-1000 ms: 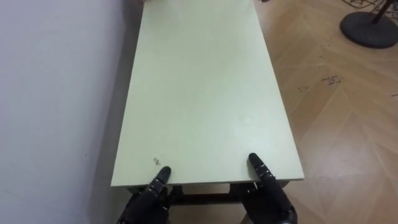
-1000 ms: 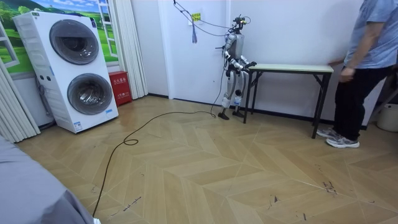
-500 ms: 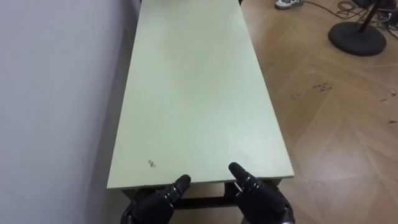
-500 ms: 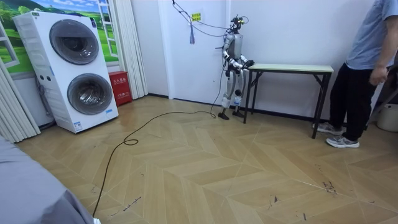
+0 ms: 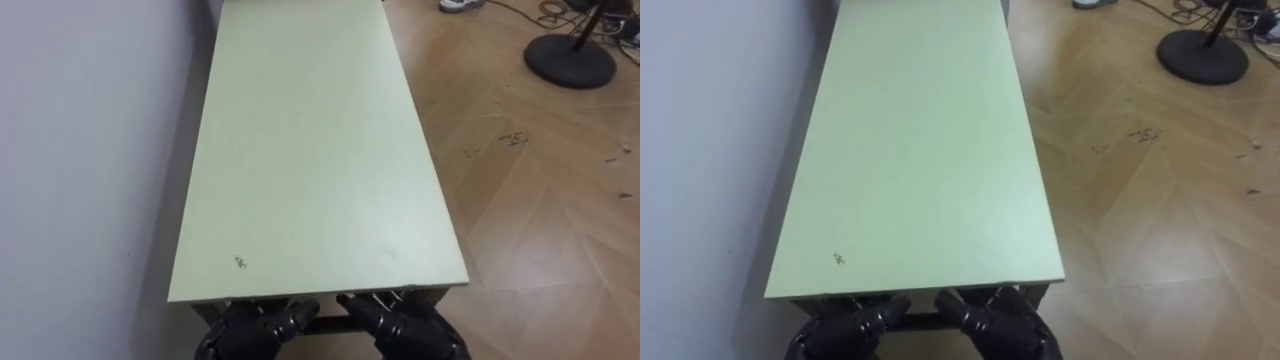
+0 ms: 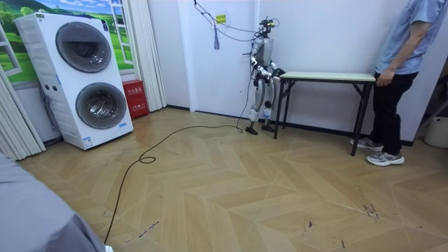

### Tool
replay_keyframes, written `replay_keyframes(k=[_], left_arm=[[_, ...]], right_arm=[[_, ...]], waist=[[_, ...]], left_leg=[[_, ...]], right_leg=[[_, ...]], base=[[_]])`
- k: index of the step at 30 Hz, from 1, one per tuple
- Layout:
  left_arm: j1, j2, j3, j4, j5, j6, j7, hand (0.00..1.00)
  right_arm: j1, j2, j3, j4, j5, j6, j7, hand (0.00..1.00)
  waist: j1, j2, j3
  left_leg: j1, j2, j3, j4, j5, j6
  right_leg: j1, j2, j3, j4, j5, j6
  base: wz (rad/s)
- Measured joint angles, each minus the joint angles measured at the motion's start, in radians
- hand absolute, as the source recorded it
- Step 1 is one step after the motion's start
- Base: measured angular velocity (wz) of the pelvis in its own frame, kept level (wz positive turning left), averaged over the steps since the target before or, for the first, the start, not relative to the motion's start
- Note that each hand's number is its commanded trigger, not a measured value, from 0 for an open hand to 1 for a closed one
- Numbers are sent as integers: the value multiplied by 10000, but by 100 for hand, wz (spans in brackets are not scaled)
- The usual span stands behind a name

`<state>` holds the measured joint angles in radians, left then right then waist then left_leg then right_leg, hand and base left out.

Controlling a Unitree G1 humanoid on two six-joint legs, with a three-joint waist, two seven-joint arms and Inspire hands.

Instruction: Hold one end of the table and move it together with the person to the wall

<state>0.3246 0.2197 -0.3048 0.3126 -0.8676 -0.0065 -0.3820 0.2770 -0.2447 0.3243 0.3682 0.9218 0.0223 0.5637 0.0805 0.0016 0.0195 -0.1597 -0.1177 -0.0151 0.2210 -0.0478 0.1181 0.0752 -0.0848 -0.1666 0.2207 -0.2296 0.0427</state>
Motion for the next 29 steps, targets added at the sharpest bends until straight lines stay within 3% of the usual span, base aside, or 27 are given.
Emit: replay_keyframes(k=[6, 11, 16, 18, 23, 29], left_arm=[[-237, 8, -21, 1224, 899, 7, 405, 0], [-249, 30, 53, 2351, 2035, 0, 1037, 0], [-156, 10, 174, 2543, 2948, -211, 1537, 0], [-183, -3, 199, 2827, 3260, -288, 1839, 0], [-481, -180, 656, 4414, 4630, -398, 2678, 0], [-633, -485, 1122, 5274, 5654, -774, 3804, 0]], right_arm=[[-117, -361, 287, 361, -1364, 13, 74, 0], [-517, -335, 456, 1887, -1625, 10, -108, 0], [-607, -308, 413, 3003, -2387, 10, -617, 0], [-682, -302, 413, 3461, -2392, 7, -873, 0], [-823, -96, 149, 5087, -2666, -64, -1494, 0], [-985, 104, -34, 6526, -2725, -204, -2366, 0]], waist=[[89, 34, -15], [104, 28, -21], [85, -78, -93], [73, -117, -73], [71, -132, -91], [70, -209, -34]], left_leg=[[93, 12, -76, 12, 9, -13], [147, 5, -295, 1, 89, -129], [179, -1, -252, -5, 145, -208], [259, -26, -256, -9, 144, -209], [396, -33, -269, -54, 63, -222], [574, -131, -289, -155, 4, -266]], right_leg=[[78, 49, 24, -23, 19, -33], [175, 136, -25, -202, 60, -105], [323, 145, -181, -367, 21, -144], [421, 136, -208, -431, 22, -144], [668, 141, -224, -692, 35, -162], [807, 111, -252, -727, -58, -186]], base=[[-2], [-1], [9], [2], [1], [0]])
